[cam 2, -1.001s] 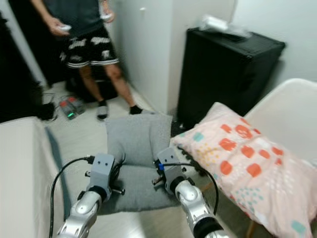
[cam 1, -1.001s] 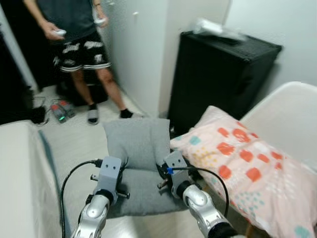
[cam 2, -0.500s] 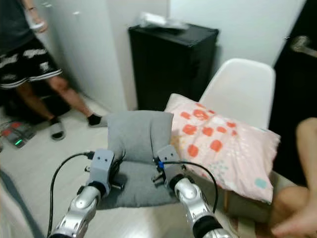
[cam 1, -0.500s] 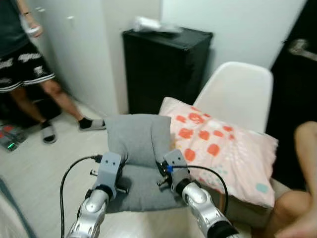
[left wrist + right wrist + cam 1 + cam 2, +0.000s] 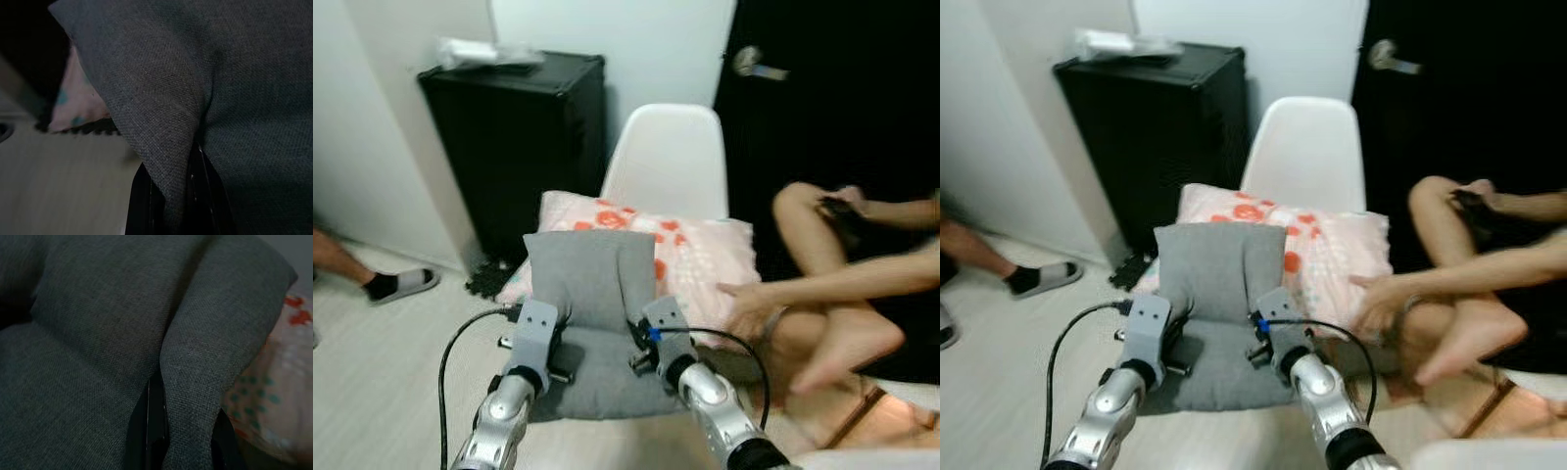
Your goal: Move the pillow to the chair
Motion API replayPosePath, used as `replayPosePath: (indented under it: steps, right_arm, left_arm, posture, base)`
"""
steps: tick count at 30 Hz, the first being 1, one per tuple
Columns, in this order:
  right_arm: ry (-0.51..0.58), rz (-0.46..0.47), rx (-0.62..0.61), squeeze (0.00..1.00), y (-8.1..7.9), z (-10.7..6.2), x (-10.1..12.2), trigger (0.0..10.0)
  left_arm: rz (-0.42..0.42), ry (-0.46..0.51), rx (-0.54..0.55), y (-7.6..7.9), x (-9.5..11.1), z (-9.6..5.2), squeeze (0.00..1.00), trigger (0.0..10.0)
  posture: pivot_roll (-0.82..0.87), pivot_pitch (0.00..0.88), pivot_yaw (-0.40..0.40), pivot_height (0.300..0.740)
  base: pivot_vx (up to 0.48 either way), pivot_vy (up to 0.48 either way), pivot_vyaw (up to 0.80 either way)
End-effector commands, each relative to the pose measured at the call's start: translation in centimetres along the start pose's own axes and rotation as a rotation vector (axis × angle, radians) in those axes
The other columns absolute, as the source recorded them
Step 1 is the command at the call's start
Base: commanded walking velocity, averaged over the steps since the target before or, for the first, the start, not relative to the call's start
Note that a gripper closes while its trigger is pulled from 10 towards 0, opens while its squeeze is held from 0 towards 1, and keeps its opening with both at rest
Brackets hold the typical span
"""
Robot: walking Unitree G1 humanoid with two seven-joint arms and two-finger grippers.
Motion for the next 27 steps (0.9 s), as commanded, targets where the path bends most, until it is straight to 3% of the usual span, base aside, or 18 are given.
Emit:
replayPosePath:
  steps: [1, 5, 15, 20, 27]
  right_arm:
    - [-0.05, 0.019, -0.048, 0.0, 1.0, -0.8, -1.3, 10.0]
    - [-0.054, 0.018, -0.054, 0.0, 1.1, -0.7, -1.3, 10.0]
    - [-0.037, 0.035, -0.053, 0.0, 1.2, -0.4, -0.8, 10.0]
    - [-0.08, 0.095, -0.143, 0.0, 2.5, -1.6, -2.3, 10.0]
    - [-0.084, 0.081, -0.128, 0.0, 2.4, -2.0, -2.6, 10.0]
  left_arm:
    - [-0.009, 0.061, 0.177, -4.2, 1.3, -0.4, 0.0, 10.0]
    - [0.003, 0.051, 0.164, -3.9, 1.0, -0.5, 0.0, 10.0]
    - [-0.016, 0.074, 0.179, -4.1, 1.9, -0.1, 0.0, 10.0]
    - [-0.018, 0.043, 0.162, -3.7, 0.8, -0.6, 0.0, 10.0]
    - [-0.024, 0.052, 0.179, -4.1, 1.2, -0.2, 0.0, 10.0]
  posture:
    - [0.07, 0.093, 0.014, 0.74]
    - [0.09, 0.065, 0.026, 0.74]
    - [0.09, 0.088, 0.022, 0.74]
    - [0.07, 0.081, 0.046, 0.74]
    - [0.06, 0.089, 0.04, 0.74]
  base:
    - [0.0, 0.0, -0.8]
    - [0.0, 0.0, -0.8]
    - [0.0, 0.0, -0.8]
    - [0.0, 0.0, -0.8]
    - [0.0, 0.0, -0.8]
Point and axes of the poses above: a point about 5 cm out from each wrist's last joint towards the gripper, its own z axis pointing out of the wrist towards the gripper, its own x axis along the axis of the wrist's last joint, y = z × x, the point moved 1 cm from there along z, pointing out of the wrist towards the gripper, and after that the axes turned 13 degrees about -z, right-handed, at the moved point
